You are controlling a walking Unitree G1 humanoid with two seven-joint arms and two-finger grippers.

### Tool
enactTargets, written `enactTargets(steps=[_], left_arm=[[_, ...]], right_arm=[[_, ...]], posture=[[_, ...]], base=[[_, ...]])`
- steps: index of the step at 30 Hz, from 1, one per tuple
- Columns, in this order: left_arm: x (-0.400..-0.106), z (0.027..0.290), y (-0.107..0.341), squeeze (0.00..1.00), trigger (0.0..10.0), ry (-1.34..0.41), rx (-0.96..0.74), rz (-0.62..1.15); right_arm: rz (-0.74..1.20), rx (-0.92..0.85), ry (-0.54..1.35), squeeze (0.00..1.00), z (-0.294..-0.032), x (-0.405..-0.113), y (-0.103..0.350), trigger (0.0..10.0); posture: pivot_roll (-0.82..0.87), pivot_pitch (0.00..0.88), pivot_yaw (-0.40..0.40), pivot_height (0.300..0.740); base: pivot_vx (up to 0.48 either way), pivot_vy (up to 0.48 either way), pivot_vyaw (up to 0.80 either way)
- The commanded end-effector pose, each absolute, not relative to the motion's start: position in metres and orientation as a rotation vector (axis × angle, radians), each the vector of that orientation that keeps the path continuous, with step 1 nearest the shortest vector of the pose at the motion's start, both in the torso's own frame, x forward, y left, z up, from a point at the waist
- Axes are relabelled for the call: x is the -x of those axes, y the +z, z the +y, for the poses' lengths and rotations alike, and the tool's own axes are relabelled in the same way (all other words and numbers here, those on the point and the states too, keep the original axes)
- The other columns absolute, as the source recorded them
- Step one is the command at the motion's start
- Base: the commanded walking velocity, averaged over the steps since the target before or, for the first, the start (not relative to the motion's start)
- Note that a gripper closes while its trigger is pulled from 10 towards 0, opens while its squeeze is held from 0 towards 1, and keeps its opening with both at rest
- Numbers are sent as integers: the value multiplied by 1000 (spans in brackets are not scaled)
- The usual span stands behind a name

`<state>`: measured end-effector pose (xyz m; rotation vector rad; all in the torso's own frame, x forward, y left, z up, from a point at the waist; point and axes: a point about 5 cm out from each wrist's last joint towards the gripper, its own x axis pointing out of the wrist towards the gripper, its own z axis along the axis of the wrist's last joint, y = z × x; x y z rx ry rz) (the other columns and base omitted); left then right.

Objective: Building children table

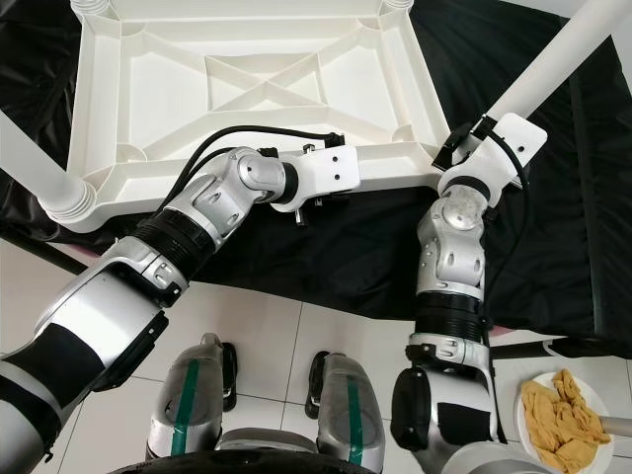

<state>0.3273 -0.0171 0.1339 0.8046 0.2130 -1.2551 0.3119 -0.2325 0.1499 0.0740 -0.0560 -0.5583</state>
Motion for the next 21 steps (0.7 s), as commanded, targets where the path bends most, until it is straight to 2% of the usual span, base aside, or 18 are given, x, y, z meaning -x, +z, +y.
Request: enactTargets(steps=[1,4,5,9,11,15,21], left_arm=[[-323,-11,117,0,10000,-1260,-802,296],[-323,-12,117,0,10000,-1260,-802,296],[-323,-12,117,0,10000,-1260,-803,296],[-323,-12,117,0,10000,-1261,-803,296],[-323,-12,117,0,10000,-1263,-803,294],[-323,-12,117,0,10000,-1264,-804,294],[-323,-11,117,0,10000,-1265,-808,294]], right_arm=[[-96,-84,-560,1000,-251,-309,154,10000],[-94,-77,-515,1000,-256,-312,155,10000],[-69,-73,-433,0,-258,-315,152,10000],[-49,-70,-283,0,-262,-320,150,10000],[-18,-33,-119,0,-266,-321,146,10000],[-2,24,-3,0,-269,-320,144,10000],[34,76,283,0,-270,-320,138,10000]], posture=[[50,42,-64,740],[49,43,-64,740],[49,43,-64,740],[48,43,-63,740],[49,43,-62,740],[51,42,-61,740],[53,37,-57,740]], base=[[0,0,0],[0,0,0],[0,0,0],[0,0,0],[0,0,0],[0,0,0],[0,0,0]])
